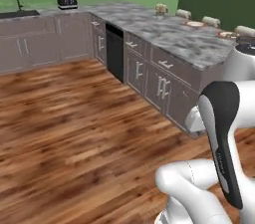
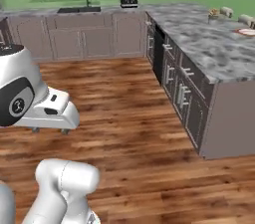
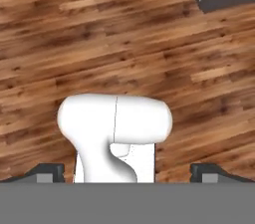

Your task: Place two dumplings into each of the tupperware containers and then place the containers in the fridge.

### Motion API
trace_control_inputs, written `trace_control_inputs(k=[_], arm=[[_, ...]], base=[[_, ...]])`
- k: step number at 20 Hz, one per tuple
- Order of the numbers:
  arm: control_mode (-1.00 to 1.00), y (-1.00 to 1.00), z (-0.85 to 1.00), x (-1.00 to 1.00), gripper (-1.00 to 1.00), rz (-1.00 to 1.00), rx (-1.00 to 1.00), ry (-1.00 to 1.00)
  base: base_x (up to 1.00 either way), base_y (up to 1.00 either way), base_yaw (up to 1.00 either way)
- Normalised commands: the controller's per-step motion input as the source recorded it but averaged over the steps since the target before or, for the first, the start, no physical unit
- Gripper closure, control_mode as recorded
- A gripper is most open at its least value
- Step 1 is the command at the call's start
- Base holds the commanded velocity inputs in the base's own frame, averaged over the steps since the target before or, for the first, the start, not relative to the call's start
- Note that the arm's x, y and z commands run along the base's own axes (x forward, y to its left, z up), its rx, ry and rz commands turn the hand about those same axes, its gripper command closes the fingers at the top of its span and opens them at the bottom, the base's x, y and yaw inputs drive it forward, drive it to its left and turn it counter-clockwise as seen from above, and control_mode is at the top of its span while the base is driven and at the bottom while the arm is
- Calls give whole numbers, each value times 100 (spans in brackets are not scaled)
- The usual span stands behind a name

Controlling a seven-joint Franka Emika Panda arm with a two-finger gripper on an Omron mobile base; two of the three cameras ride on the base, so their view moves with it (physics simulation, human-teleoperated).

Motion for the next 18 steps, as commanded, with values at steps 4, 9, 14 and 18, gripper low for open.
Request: trace_control_inputs(k=[4,9,14,18], arm=[[100,0,0,0,-100,0,0,0],[100,0,0,0,-100,0,0,0],[100,0,0,0,-100,0,0,0],[100,0,0,0,-100,0,0,0]], base=[[0,-32,-91],[0,-26,-90],[29,-28,-74],[68,-18,-60]])
